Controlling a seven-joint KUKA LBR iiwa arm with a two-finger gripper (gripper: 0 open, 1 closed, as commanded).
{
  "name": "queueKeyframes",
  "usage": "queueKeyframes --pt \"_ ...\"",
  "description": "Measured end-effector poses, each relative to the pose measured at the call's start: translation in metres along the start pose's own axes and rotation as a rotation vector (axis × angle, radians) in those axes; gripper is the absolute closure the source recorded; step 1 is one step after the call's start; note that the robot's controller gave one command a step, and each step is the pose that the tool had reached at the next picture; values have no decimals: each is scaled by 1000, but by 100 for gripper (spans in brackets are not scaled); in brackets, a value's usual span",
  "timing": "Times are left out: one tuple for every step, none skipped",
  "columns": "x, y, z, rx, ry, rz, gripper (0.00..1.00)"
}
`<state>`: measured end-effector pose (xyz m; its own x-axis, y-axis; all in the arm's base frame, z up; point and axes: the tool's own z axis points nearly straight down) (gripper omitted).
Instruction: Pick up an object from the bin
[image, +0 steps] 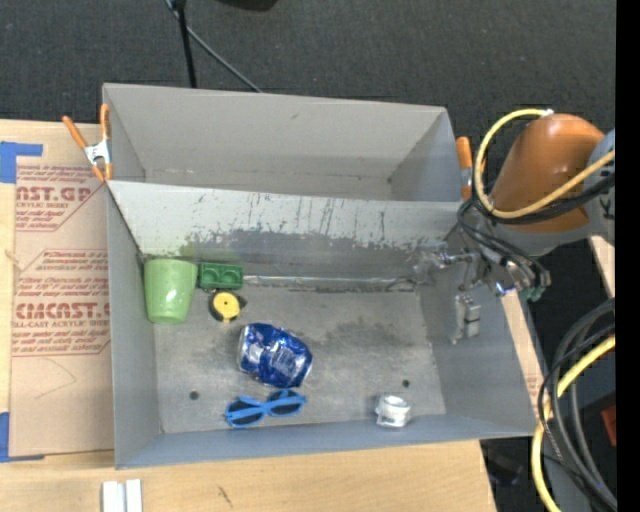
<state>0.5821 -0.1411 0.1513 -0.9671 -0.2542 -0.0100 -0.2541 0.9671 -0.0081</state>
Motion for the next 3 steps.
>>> queueKeyframes --pt "27 77 84 -15 15 -139 0" --pt "10 34 -8 -3 0 -211 0" --pt "12 37 -3 -9 6 -212 100"
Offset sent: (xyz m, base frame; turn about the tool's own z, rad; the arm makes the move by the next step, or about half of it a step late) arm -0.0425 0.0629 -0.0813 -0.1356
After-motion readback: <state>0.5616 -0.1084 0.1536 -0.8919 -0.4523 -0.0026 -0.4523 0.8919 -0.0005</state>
